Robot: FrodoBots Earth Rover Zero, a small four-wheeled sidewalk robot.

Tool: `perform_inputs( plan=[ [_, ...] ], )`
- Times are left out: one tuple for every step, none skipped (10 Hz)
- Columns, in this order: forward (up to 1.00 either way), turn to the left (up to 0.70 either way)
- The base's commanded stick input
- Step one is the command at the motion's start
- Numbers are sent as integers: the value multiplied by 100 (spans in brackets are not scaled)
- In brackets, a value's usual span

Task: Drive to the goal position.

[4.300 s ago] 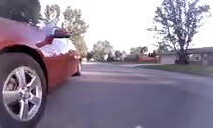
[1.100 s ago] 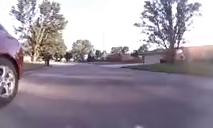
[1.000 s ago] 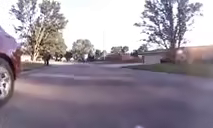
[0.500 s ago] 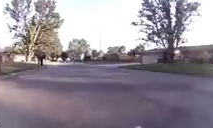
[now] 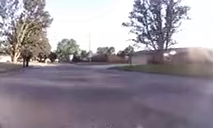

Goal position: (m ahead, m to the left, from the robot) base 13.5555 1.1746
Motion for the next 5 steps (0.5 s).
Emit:
perform_inputs(
  plan=[
    [98,0],
    [98,0],
    [98,0],
    [98,0],
    [98,0]
  ],
)
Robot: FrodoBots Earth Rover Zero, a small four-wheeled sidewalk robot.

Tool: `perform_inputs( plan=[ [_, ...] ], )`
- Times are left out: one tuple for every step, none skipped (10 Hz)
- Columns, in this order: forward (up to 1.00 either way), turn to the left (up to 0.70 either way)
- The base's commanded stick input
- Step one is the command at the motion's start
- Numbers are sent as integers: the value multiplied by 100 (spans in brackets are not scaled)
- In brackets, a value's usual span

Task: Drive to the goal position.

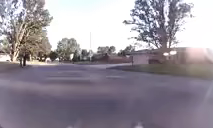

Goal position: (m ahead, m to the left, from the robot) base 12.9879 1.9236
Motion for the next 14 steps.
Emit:
perform_inputs(
  plan=[
    [98,0],
    [98,0],
    [98,0],
    [98,0],
    [98,0],
    [98,15],
    [98,34],
    [98,36],
    [98,28],
    [98,15],
    [98,2],
    [98,0],
    [98,0],
    [98,0]
  ],
)
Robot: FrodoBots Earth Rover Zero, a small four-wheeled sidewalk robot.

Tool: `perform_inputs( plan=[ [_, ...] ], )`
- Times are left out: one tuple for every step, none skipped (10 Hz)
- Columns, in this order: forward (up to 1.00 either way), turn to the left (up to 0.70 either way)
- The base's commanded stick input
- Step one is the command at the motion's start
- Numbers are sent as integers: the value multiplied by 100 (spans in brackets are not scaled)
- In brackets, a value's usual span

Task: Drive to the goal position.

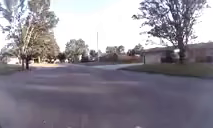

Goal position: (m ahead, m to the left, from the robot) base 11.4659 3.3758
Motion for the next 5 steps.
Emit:
perform_inputs(
  plan=[
    [98,2],
    [98,4],
    [98,6],
    [98,11],
    [98,34]
  ],
)
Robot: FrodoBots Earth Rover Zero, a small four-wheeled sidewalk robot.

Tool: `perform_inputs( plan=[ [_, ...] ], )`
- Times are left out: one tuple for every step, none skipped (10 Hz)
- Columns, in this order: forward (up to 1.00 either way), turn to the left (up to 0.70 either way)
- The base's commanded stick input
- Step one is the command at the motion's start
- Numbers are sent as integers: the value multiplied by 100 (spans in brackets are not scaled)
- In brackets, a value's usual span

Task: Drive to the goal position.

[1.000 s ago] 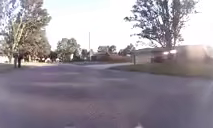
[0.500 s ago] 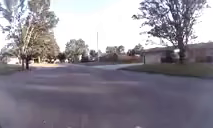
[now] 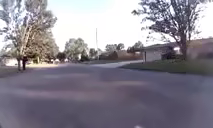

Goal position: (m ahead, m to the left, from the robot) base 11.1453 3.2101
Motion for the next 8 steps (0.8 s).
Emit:
perform_inputs(
  plan=[
    [98,35],
    [98,30],
    [98,26],
    [98,23],
    [98,23],
    [98,23],
    [98,23],
    [98,23]
  ],
)
